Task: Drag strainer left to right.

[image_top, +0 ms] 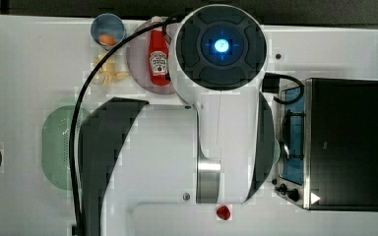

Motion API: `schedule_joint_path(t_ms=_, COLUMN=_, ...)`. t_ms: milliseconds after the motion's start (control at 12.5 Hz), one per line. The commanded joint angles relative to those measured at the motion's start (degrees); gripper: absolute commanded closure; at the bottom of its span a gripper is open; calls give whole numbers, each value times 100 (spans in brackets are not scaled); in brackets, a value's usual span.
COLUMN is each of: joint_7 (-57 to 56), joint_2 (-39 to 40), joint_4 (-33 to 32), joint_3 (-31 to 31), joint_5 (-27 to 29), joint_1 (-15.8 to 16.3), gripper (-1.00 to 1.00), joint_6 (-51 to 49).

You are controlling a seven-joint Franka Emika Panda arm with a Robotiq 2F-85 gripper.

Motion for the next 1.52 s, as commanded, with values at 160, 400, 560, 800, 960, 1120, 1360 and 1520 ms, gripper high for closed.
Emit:
schedule_joint_path(t_ms=160, joint_7=263, joint_2=-2376, joint_4=-1113, joint_3=-255, joint_5=-85, joint_1=-67, gripper=-82, joint_6=-1252)
schedule_joint_path(t_ms=400, joint_7=272, joint_2=-2240, joint_4=-1118, joint_3=55, joint_5=93, joint_1=89, gripper=-100, joint_6=-1189)
schedule_joint_path(t_ms=560, joint_7=377, joint_2=-2046, joint_4=-1137, joint_3=533, joint_5=151, joint_1=229, gripper=-100, joint_6=-1180)
schedule_joint_path(t_ms=800, joint_7=1497, joint_2=-1584, joint_4=-1178, joint_3=1491, joint_5=150, joint_1=322, gripper=-100, joint_6=-752)
schedule_joint_path(t_ms=960, joint_7=2588, joint_2=-1149, joint_4=-1194, joint_3=2160, joint_5=151, joint_1=332, gripper=-100, joint_6=-334)
schedule_joint_path(t_ms=1120, joint_7=3667, joint_2=-644, joint_4=-1253, joint_3=2748, joint_5=148, joint_1=339, gripper=-100, joint_6=229)
schedule_joint_path(t_ms=1360, joint_7=5205, joint_2=103, joint_4=-1487, joint_3=3333, joint_5=140, joint_1=345, gripper=-100, joint_6=1229)
schedule_joint_path(t_ms=1520, joint_7=6086, joint_2=546, joint_4=-1728, joint_3=3486, joint_5=129, joint_1=352, gripper=-100, joint_6=1882)
